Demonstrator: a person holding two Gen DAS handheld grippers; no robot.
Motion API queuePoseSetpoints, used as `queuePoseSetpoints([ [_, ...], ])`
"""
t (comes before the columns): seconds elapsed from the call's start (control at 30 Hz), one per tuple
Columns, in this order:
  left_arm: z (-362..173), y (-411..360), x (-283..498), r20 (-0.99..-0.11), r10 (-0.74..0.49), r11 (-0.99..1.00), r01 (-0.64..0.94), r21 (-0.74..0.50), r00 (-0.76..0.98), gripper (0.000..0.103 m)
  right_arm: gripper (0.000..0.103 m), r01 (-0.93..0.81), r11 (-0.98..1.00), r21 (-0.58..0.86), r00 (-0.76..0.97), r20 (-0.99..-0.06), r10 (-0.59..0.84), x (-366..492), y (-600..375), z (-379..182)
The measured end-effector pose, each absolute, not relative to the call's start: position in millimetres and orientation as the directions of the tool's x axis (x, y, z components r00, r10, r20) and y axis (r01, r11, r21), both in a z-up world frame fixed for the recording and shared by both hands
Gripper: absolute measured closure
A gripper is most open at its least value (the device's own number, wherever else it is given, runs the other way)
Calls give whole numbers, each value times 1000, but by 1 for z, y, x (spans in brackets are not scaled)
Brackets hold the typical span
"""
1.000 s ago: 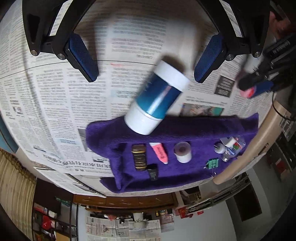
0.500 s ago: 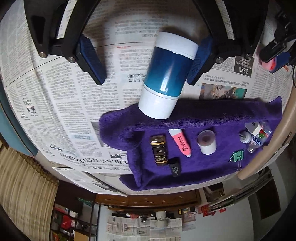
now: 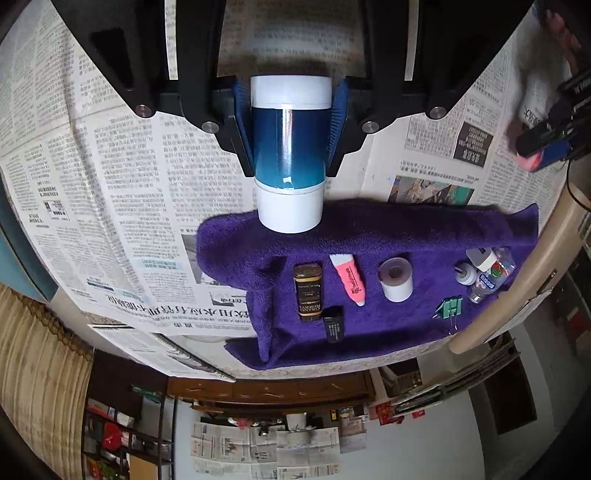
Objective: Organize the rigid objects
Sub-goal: 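Carry the Vaseline jar and deodorant stick onto the purple towel and open both tools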
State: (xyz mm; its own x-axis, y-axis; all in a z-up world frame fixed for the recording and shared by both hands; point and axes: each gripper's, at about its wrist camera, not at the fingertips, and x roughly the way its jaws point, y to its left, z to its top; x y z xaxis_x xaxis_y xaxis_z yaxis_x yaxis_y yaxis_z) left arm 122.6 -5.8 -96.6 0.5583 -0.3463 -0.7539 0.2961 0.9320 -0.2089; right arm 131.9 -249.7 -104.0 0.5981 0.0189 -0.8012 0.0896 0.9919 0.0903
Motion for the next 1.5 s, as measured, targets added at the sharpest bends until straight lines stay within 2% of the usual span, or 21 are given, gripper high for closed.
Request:
queuePoseSetpoints([
  [0.23, -76, -8, 131, -745, -341, 933, 304, -193, 574, 65, 67, 64, 993, 103, 570, -820, 48, 125, -255, -98],
  [0.53, -47, -12, 153, -729, -340, 932, 317, -176, 594, 65, 67, 27, 994, 107, 598, -798, 70, 131, -258, -66],
  [0.97, -33, -8, 227, -737, -314, 942, 291, -164, 598, 65, 67, -60, 991, 123, 624, -770, 133, 208, -238, -17],
  [1.5, -78, -12, 315, -813, -285, 945, 292, -149, 507, 65, 67, -186, 971, 148, 496, -839, 223, 322, -194, -67],
])
